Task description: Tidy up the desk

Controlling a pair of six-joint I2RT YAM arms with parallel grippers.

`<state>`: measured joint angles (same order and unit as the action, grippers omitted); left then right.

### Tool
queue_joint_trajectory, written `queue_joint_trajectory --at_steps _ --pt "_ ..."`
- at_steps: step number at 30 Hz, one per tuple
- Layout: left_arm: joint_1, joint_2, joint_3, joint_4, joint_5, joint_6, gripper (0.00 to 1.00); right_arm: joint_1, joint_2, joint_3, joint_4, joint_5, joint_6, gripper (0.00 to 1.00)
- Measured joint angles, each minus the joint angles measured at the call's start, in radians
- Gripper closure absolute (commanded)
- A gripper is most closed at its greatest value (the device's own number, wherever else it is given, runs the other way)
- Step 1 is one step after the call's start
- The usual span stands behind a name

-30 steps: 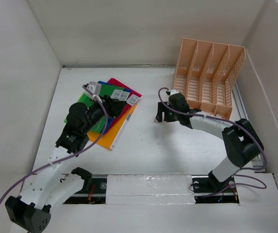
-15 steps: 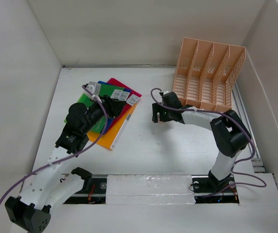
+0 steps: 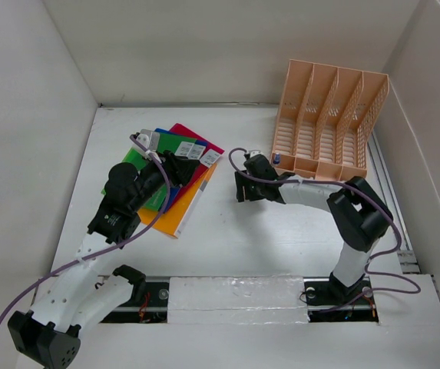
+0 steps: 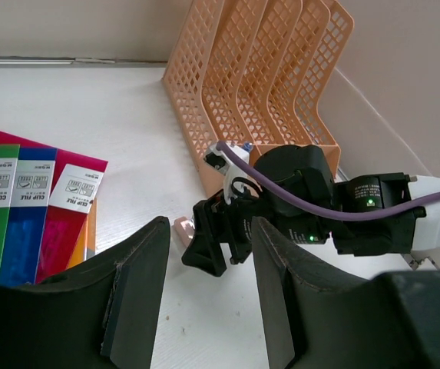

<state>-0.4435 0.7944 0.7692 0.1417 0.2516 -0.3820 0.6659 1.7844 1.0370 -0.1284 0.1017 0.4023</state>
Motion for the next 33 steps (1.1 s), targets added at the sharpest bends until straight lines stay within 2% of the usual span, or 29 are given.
queue_joint_trajectory --at_steps 3,5,8,9,12,16,21,24,26,30,33 --pt "0.000 0.000 0.000 0.000 0.000 0.000 0.58 0.003 0.008 0.005 0.000 0.057 0.030 0.32" --pt "0.000 0.000 0.000 0.000 0.000 0.000 0.58 0.003 0.016 0.013 0.000 0.092 0.048 0.36" --pt "0.000 0.000 0.000 0.000 0.000 0.000 0.58 0.004 0.031 0.026 0.000 0.140 0.072 0.49" --pt "0.000 0.000 0.000 0.000 0.000 0.000 0.58 0.004 0.036 0.030 0.000 0.154 0.077 0.61" --pt "0.000 -0.001 0.000 0.000 0.000 0.000 0.58 0.010 0.041 0.035 0.001 0.197 0.097 0.75" --pt "0.000 -0.001 0.000 0.000 0.001 0.000 0.58 0.023 -0.008 -0.002 0.014 0.207 0.108 0.77" --pt "0.000 -0.001 0.000 0.000 0.002 0.000 0.58 -0.004 -0.281 -0.102 0.039 0.216 0.138 0.76" --pt "0.000 -0.001 0.000 0.000 0.002 0.000 0.58 -0.098 -0.493 -0.173 0.109 0.231 0.182 0.76" --pt "0.000 -0.002 0.000 0.000 0.003 0.000 0.58 -0.204 -0.631 -0.241 0.160 0.247 0.226 0.76" --pt "0.000 -0.004 0.000 0.001 0.005 0.000 0.58 -0.470 -0.834 -0.406 0.206 0.259 0.327 0.76" --pt "0.000 -0.005 0.000 0.001 0.008 0.000 0.58 -0.661 -0.914 -0.525 0.211 0.232 0.391 0.76"
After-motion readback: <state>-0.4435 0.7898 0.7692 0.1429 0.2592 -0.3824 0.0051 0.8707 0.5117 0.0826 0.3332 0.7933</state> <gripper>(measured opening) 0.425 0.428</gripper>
